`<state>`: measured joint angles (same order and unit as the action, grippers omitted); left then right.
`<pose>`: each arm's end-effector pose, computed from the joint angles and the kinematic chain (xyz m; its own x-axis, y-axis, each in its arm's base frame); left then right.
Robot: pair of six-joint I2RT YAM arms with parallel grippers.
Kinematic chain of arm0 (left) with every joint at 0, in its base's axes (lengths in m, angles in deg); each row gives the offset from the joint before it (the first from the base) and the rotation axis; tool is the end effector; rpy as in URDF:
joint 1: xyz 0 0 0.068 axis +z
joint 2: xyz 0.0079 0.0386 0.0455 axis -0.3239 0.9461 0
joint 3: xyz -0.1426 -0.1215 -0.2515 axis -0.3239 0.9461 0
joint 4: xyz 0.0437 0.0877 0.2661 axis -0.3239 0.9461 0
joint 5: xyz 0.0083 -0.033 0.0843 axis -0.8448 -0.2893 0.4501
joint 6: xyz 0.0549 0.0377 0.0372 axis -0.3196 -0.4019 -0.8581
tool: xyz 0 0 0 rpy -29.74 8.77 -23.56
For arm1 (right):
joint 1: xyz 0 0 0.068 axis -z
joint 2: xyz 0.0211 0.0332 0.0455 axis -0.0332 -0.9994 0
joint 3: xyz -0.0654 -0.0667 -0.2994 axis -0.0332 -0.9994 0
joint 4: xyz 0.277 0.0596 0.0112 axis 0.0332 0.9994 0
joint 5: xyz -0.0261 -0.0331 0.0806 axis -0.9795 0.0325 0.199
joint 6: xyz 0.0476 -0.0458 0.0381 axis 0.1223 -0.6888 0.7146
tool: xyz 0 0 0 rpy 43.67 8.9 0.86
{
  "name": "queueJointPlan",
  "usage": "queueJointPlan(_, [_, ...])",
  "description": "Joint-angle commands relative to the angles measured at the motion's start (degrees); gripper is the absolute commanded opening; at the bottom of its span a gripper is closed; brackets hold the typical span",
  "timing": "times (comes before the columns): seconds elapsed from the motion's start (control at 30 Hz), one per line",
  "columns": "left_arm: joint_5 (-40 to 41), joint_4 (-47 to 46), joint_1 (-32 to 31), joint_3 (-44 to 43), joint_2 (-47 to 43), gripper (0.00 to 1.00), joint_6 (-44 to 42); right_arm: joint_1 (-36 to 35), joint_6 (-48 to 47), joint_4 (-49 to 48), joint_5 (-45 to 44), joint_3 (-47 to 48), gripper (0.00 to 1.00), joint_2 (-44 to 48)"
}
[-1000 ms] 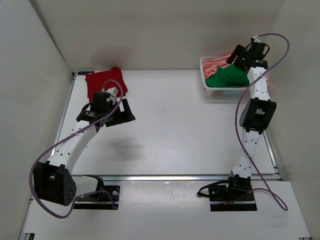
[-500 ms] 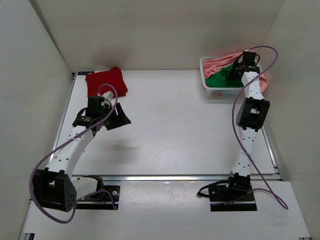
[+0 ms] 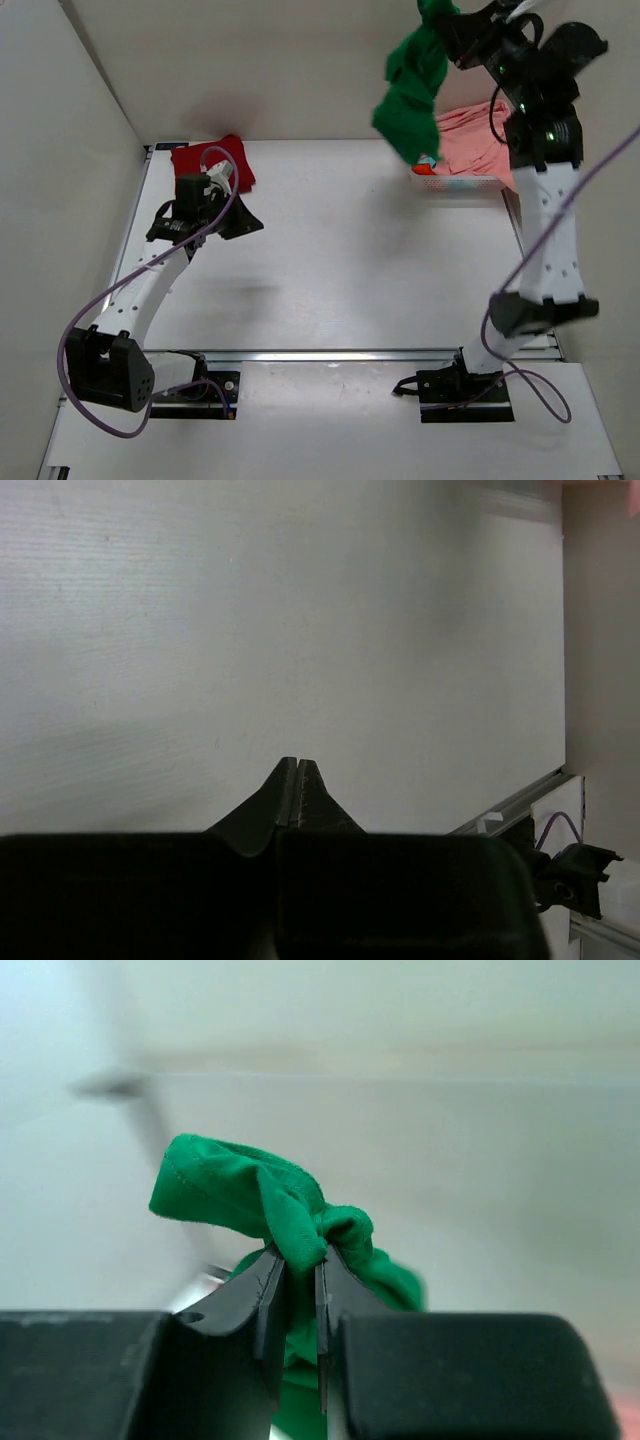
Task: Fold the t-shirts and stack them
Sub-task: Grab crumpled tshirt from bin with the right arm, then move the tshirt to the center of the board
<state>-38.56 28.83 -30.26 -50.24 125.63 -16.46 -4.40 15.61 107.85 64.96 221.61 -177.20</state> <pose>0.2825 -0.0819 0.3136 -0.7851 -0.2775 -0.5537 0.1158 0.8125 -0.5713 0.3849 0.0406 0.6508 0.1133 0.3131 -0.9429 -0.4620 0.8568 0.2290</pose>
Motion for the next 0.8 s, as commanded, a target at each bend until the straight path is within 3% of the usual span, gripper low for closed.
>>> queueJointPlan(0.0, [-2.1,-1.1,0.9,-5.6,-1.0,0.00,0.5,-3.1,4.1,-8.5,6.1,-10.9,0.00,10.2])
queueJointPlan(0.1, [-1.5,-2.1,4.2,-7.6,-4.4,0.01,4.0,-5.6,5.3,-10.9,5.1,-26.4,0.00,18.7])
queueJointPlan(0.13, [-1.3,-3.1,5.9,-7.5,-7.0,0.08,5.2,-6.7,6.1,-11.2,5.1,-32.3,0.00,21.7])
queueJointPlan(0.2, [0.1,-4.0,7.7,-7.7,-10.4,0.13,6.4,-7.5,6.2,-7.4,4.6,-37.3,0.00,23.6])
queueJointPlan(0.27, [2.3,-3.5,9.5,-7.4,-15.5,0.18,7.4,-8.8,5.8,-2.9,5.8,-40.9,0.00,23.4])
queueJointPlan(0.4, [5.4,5.7,8.5,-8.0,-17.5,0.20,5.0,-12.2,3.2,6.0,5.2,-49.3,0.00,20.6])
queueJointPlan(0.43, [5.1,7.3,7.1,-6.6,-18.6,0.24,4.9,-11.7,2.7,6.8,5.9,-51.1,0.00,18.6])
queueJointPlan(0.47, [5.0,8.0,6.1,-5.5,-19.6,0.36,6.5,-11.6,2.7,9.2,5.5,-52.6,0.00,17.6])
queueJointPlan(0.5, [4.5,8.2,5.6,-2.6,-21.5,0.46,8.2,-11.0,2.6,11.8,4.9,-53.6,0.09,15.2])
queueJointPlan(0.57, [4.1,9.1,4.1,2.2,-24.3,0.52,10.1,-10.6,1.1,14.8,1.5,-55.5,0.31,13.8])
queueJointPlan(0.63, [6.4,13.0,2.2,6.3,-25.7,0.51,9.8,-10.2,1.0,13.6,0.1,-57.6,0.39,15.9])
queueJointPlan(0.77, [12.4,20.5,-0.2,9.7,-26.9,0.51,8.3,-11.5,-0.3,15.0,-3.0,-61.8,0.45,20.1])
